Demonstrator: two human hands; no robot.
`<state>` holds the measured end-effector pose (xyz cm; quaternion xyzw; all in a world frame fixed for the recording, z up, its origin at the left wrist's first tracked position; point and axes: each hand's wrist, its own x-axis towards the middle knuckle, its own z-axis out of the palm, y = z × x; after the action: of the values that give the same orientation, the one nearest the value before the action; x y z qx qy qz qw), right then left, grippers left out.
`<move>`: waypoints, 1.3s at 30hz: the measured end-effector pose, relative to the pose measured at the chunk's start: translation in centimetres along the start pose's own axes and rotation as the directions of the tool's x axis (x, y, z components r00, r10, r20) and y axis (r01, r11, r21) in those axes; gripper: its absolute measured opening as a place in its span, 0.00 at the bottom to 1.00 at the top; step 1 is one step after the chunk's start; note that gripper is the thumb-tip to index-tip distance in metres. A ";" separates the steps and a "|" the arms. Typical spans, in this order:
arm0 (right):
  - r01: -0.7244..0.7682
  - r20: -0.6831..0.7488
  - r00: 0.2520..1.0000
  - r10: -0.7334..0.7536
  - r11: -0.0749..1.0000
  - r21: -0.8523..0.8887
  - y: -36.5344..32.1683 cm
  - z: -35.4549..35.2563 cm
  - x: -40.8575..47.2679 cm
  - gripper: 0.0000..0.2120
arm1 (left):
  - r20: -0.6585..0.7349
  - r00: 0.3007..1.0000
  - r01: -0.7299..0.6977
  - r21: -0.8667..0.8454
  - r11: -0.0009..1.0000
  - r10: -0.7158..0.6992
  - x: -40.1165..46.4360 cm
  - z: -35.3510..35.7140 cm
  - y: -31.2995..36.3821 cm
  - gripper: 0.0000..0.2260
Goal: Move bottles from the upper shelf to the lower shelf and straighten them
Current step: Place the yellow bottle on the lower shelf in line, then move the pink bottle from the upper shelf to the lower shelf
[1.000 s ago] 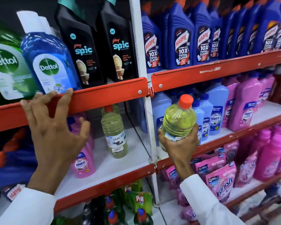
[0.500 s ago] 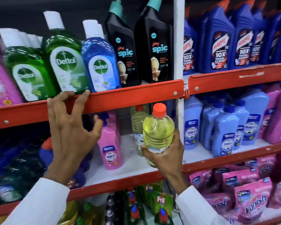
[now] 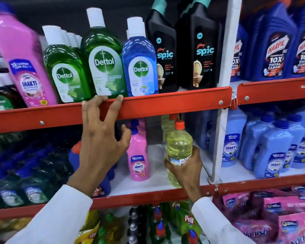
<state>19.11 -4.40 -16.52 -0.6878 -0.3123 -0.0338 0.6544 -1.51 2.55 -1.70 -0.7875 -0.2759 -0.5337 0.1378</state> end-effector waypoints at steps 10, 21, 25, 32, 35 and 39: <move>0.089 -0.081 0.992 -0.099 0.989 -0.118 -2.3 -0.8 -2.4 0.47 | 0.038 0.999 -0.035 -0.003 0.999 0.035 -0.2 -0.9 -0.8 0.30; 0.686 -0.172 0.712 -0.681 0.727 -0.041 -20.2 0.8 -3.0 0.16 | -0.043 0.998 0.044 0.102 0.994 -0.040 -1.2 -4.0 -6.5 0.28; 0.736 -0.091 0.677 -0.730 0.676 0.049 -25.8 4.4 -3.9 0.17 | -0.049 0.997 0.062 0.137 0.989 -0.056 -1.5 -5.6 -10.0 0.28; 0.763 0.108 0.642 -0.759 0.647 0.011 -34.4 12.2 -5.1 0.26 | -0.018 0.999 0.030 0.120 0.992 -0.028 -1.5 -5.9 -13.3 0.22; 0.763 0.104 0.647 -0.755 0.640 -0.092 -36.6 15.2 -4.3 0.33 | -0.037 0.999 0.002 0.084 0.996 0.001 -1.5 -5.8 -13.6 0.20; 0.742 0.104 0.665 -0.739 0.639 -0.203 -39.0 17.6 -2.9 0.38 | -0.054 0.998 0.025 -0.012 1.000 -0.026 -1.6 -5.6 -13.2 0.21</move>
<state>-8.07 8.70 13.91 -0.5702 -0.5639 -0.3300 0.4980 -13.97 9.89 -2.00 -0.7698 -0.2791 -0.5582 0.1340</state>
